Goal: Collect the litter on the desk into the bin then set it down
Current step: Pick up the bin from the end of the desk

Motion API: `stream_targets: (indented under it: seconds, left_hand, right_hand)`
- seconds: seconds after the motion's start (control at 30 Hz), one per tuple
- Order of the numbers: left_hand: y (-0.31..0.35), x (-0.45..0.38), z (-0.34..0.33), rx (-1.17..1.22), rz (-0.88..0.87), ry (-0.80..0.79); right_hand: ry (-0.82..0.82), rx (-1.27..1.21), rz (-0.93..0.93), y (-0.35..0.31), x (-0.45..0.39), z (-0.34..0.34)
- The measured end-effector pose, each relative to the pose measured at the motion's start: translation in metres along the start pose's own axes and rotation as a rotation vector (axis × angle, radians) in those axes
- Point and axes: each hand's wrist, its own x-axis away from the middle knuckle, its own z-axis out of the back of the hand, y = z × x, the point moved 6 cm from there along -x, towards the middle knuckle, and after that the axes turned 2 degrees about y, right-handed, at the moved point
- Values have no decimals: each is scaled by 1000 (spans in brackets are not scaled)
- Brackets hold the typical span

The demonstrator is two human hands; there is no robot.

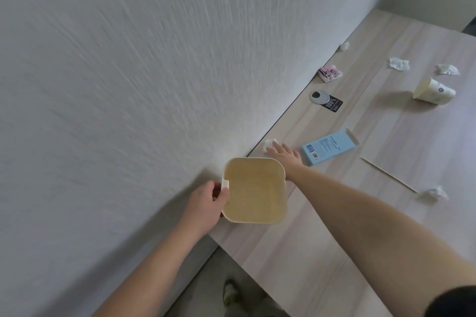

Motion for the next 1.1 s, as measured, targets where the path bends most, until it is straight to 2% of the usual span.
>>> stream_targets:
  seconds: [0.1,0.3,0.43,0.5,0.6,0.67,0.93,1.03,1.1]
  left_hand:
    - [-4,7,3,-34,-6,12]
    - [-1,17,14,-48,-61,38]
    - [4,23,14,-32,-78,47]
    - [6,26,13,-33,-95,39]
    - [3,28,15,-66,-110,39]
    - [-1,29,17,-62,-95,37]
    - [-17,34,16,14,-44,11]
    - [-19,36,17,24,-51,-12]
    - [-19,39,16,40,-46,-49]
  right_hand:
    - [-17,-23,2,-2,1,-11]
    - [255,-4,46,8,26,-12]
    - [239,-136,13,24,46,-20]
    - [225,-289,-87,33,56,-24]
    - [228,-740,-311,51,76,-31]
    - [218,-954,-385,59,88,-36]
    - [237,-1530,-379,39,137,-24]
    - [296,-1784,-359,23,164,-6]
    - [366,-1849,-315,14,185,6]
